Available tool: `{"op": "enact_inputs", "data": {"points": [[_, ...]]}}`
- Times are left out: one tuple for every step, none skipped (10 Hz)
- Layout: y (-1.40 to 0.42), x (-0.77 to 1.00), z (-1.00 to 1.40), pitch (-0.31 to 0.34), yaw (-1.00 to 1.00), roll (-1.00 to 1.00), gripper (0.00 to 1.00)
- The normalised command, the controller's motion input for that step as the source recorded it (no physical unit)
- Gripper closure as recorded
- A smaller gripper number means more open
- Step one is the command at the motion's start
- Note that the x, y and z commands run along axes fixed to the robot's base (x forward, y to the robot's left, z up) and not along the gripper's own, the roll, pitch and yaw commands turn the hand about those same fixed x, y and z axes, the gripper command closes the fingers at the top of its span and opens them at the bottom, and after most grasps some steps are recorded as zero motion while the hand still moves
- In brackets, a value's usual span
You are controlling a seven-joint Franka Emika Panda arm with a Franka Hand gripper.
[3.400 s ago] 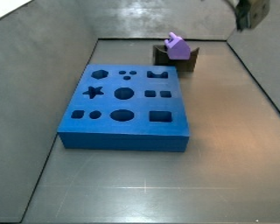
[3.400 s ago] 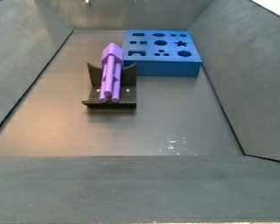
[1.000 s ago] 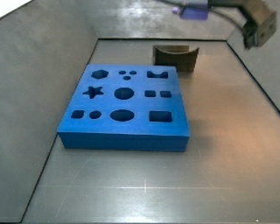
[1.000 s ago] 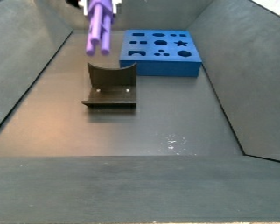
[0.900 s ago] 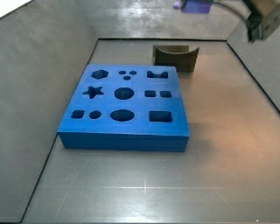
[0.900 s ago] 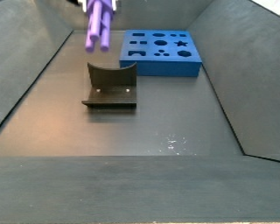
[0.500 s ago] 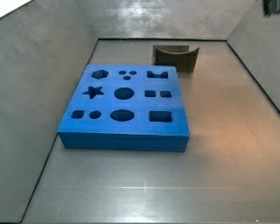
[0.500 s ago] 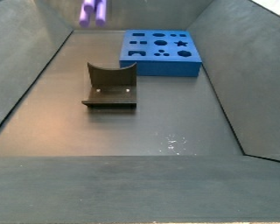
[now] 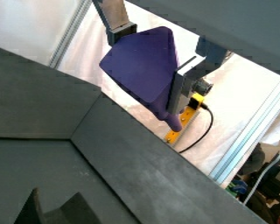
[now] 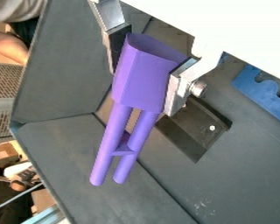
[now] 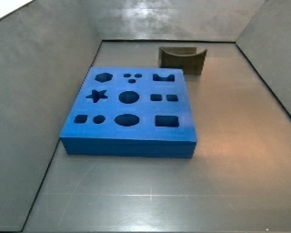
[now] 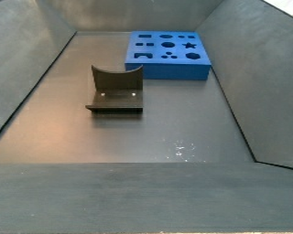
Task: Pick up the 3 prong object. Move up. Rotate the 3 prong object. Place the 3 prong object on the fixture. Regrasp the 3 prong object. Move to above the board. Insert the 3 prong object.
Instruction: Move to above the board.
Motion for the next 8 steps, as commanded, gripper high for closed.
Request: {"op": "enact_inputs", "data": {"points": [[-0.01, 0.0, 0.38, 0.056, 0.05, -0.05, 1.0], [-0.01, 0.0, 0.19, 0.066, 0.04, -0.05, 1.0], [-1.0, -0.84, 0.13, -0.025, -0.07, -1.0, 1.0], [-1.0, -0.84, 0.12, -0.033, -0.07, -1.0, 1.0], [-1.0, -0.9, 0.13, -0.056, -0.06, -1.0, 1.0], [-1.0, -0.97, 0.11, -0.076, -0.06, -1.0, 1.0], [-0.97, -1.0, 0.11, -0.094, -0.05, -1.0, 1.0], [-0.9, -1.0, 0.11, -0.113, -0.05, -1.0, 1.0]]}}
